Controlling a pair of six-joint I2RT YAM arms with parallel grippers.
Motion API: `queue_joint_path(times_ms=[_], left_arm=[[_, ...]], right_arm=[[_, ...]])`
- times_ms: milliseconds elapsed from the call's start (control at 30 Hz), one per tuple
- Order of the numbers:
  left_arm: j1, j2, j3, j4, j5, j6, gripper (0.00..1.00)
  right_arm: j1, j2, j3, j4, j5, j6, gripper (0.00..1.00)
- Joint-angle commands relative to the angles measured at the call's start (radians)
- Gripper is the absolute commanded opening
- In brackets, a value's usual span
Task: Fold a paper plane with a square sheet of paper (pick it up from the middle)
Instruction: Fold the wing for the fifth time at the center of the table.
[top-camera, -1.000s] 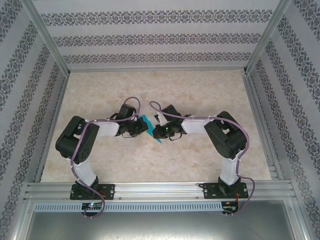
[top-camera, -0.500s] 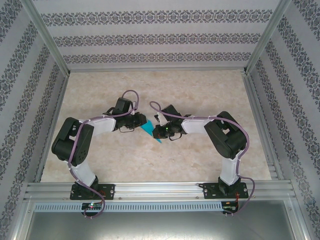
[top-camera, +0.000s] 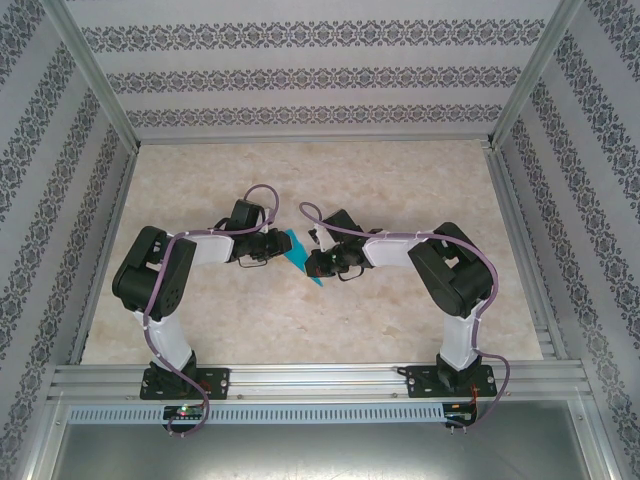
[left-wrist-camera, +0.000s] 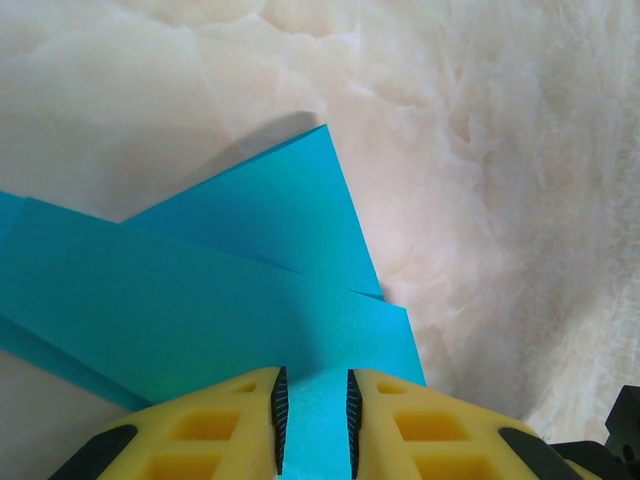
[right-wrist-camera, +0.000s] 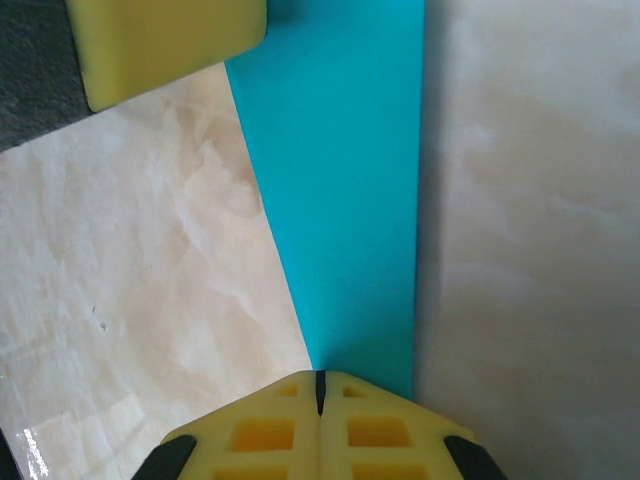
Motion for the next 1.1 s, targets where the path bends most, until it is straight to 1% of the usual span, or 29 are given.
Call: queue_joint_path(times_ms=[0,100,300,500,633,733,867,967,1067], left_arm=[[0.027,0.026,-0.004,0.004,-0.047,0.036,0.26],[0.040,0.025,-0.002,-0.030,-0.084,0.047,0.25],[0.104,0.034,0.031,-0.131,-0.171,0.065,0.20],[0.166,0.068,0.073,-0.167,-0.195,0.064,0.15],[0.193,0.037,0.087,-0.173,-0.184,0.081,0.13],[0.193,-0.034,0.082,-0.183,-0.165,0.088,0.13],[0.173,-0.148,0.026,-0.153,-0.119,0.061,0.11],[0.120,-0.203,-0.025,-0.099,-0.071,0.017,0.09],[0.039,-0.208,-0.052,-0.048,-0.045,-0.032,0.05]], right_arm=[[0.004,0.059,-0.024,-0.090,0.048,-0.026,0.03],[0.003,0.056,-0.033,-0.107,0.054,-0.037,0.03],[-0.006,0.039,-0.068,-0.123,0.056,-0.050,0.03],[-0.012,0.034,-0.087,-0.120,0.055,-0.049,0.02],[-0.011,0.033,-0.087,-0.115,0.052,-0.039,0.03],[-0.010,0.031,-0.080,-0.111,0.046,-0.031,0.02],[-0.008,0.027,-0.076,-0.114,0.045,-0.025,0.02],[-0.005,0.017,-0.083,-0.102,0.040,-0.022,0.02],[-0.005,0.019,-0.080,-0.106,0.041,-0.011,0.01]])
